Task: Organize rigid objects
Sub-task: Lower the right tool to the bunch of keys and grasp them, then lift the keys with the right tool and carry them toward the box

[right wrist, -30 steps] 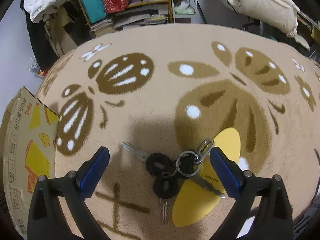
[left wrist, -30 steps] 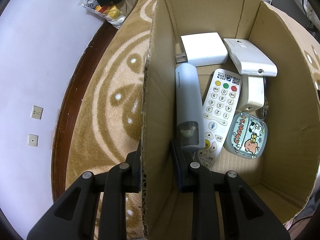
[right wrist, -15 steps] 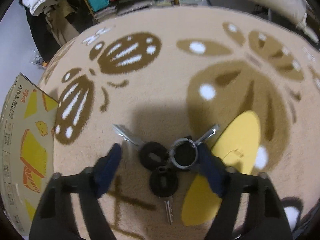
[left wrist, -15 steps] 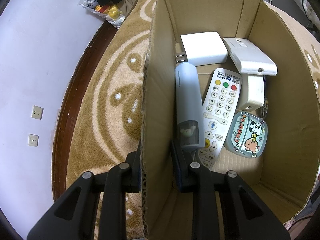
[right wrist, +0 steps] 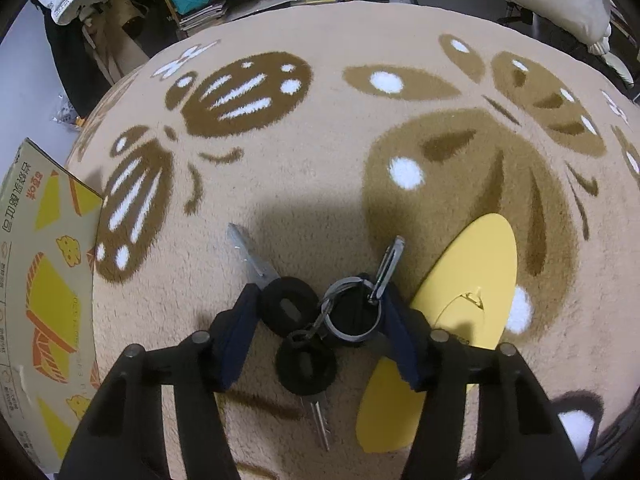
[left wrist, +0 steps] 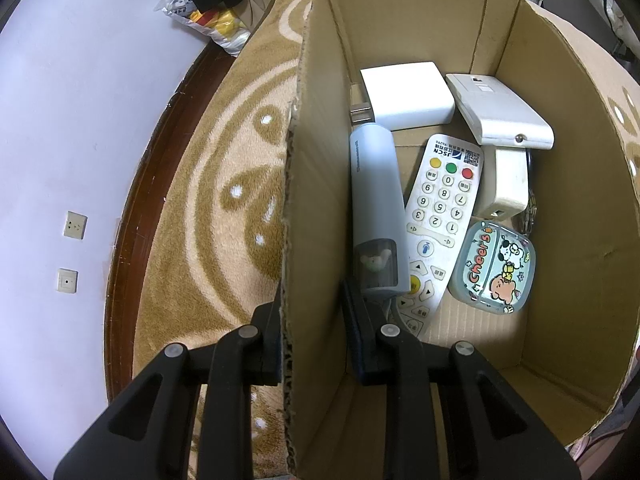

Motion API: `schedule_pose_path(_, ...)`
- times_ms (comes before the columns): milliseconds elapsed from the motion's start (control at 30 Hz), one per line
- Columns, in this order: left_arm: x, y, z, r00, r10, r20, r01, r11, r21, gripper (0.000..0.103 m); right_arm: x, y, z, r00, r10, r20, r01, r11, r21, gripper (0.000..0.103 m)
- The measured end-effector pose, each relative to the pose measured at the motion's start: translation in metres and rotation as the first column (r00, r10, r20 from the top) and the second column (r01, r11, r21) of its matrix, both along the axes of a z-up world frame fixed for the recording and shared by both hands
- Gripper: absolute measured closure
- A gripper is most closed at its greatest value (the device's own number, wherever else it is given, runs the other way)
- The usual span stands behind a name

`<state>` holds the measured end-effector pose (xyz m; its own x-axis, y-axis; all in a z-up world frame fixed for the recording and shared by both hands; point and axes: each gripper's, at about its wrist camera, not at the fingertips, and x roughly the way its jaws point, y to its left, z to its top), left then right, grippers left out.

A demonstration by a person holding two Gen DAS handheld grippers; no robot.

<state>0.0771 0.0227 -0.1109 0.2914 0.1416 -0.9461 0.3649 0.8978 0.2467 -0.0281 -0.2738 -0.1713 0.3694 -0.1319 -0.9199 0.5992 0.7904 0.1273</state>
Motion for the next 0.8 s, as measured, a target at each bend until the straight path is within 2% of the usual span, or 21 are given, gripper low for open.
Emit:
schedule_pose_path(200, -0.001, 0.002, 0.002, 1.000, -0.001, -0.001, 0.001, 1.000, 0.001, 0.079, 0.000, 0.004, 0.008, 0.999, 0.026, 0.027, -0.026, 1.000, 0.006, 0.056)
schedule_pose_path(400, -0.001, 0.002, 0.002, 1.000, -0.002, -0.001, 0.002, 1.000, 0.002, 0.079, 0.003, 0.019, 0.017, 0.997, 0.077, 0.014, -0.075, 0.993, -0.093, 0.065)
schedule_pose_path(433, -0.001, 0.002, 0.002, 1.000, -0.002, -0.001, 0.002, 1.000, 0.002, 0.079, 0.002, 0.020, 0.020, 0.997, 0.070, 0.015, -0.068, 0.991, -0.112, 0.070)
schedule_pose_path(467, -0.001, 0.002, 0.002, 1.000, -0.002, -0.001, 0.002, 1.000, 0.003, 0.079, 0.001, 0.022, 0.024, 0.998, 0.063, 0.023, -0.059, 0.989, -0.138, 0.086)
schedule_pose_path(500, -0.001, 0.002, 0.002, 1.000, -0.002, -0.001, 0.002, 1.000, 0.004, 0.079, 0.001, 0.022, 0.027, 0.997, 0.065, 0.045, -0.059, 0.990, -0.124, 0.097)
schedule_pose_path(567, -0.001, 0.002, 0.002, 1.000, -0.003, 0.000, 0.003, 1.000, 0.006, 0.079, 0.001, 0.021, 0.031, 0.995, 0.069, 0.075, -0.062, 0.994, -0.089, 0.099)
schedule_pose_path(800, -0.002, 0.002, 0.003, 1.000, -0.003, -0.001, 0.003, 1.000, 0.005, 0.078, 0.001, 0.024, 0.034, 0.993, 0.072, 0.095, -0.063, 0.994, -0.090, 0.100)
